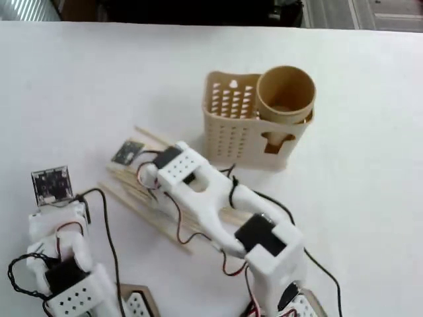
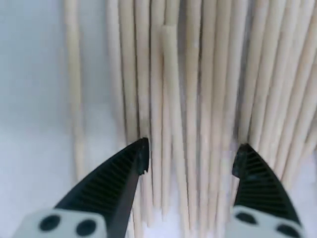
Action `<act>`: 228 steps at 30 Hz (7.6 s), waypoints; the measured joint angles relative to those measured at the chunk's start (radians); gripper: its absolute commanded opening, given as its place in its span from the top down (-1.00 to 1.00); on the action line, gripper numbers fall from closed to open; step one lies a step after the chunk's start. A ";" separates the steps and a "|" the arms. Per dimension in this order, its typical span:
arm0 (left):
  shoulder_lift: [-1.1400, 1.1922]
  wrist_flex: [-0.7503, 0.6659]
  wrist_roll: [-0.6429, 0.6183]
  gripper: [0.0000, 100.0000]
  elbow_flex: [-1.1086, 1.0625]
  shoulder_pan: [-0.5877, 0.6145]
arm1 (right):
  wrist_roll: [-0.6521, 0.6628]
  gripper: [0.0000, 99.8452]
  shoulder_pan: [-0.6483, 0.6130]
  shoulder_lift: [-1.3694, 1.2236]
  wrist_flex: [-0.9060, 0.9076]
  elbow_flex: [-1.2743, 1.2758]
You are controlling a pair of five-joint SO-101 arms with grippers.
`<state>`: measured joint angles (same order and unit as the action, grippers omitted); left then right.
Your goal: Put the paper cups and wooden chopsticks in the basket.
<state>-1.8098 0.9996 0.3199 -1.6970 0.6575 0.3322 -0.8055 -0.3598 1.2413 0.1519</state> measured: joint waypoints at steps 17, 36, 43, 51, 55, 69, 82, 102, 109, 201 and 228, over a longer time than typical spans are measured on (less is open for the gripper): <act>0.000 0.000 0.000 0.59 0.000 0.000 | 0.000 0.83 0.040 -0.069 0.000 -0.041; 0.000 0.000 0.000 0.59 0.000 0.000 | 0.002 0.97 0.057 0.011 0.035 -0.025; 0.000 0.000 0.000 0.59 0.000 0.000 | 0.002 0.97 0.057 0.153 0.095 -0.023; 0.000 0.000 0.000 0.59 0.000 0.000 | 0.002 0.97 0.055 0.290 0.100 -0.023; 0.000 0.000 0.000 0.59 0.000 0.000 | 0.002 0.97 0.055 0.267 0.100 -0.023; 0.000 0.000 0.000 0.59 0.000 0.000 | 0.002 0.97 0.057 0.427 0.210 -0.086; 0.000 0.000 0.000 0.59 0.000 0.000 | -0.035 0.97 0.135 0.615 0.233 -0.169; 0.000 0.000 0.000 0.59 0.000 0.000 | -0.155 0.97 0.060 0.588 0.077 -0.169; 0.000 0.000 0.000 0.59 0.000 0.000 | -0.149 0.97 0.058 0.350 0.089 -0.143; 0.000 0.000 0.000 0.59 0.000 0.000 | -0.345 0.51 0.066 0.152 0.454 -0.316; 0.000 0.000 0.000 0.59 0.000 0.000 | -0.086 0.75 0.052 -0.040 0.104 -0.184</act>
<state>-1.8098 0.9996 0.3199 -1.6970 0.6575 0.2463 -0.7534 -0.3997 1.3456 -0.0322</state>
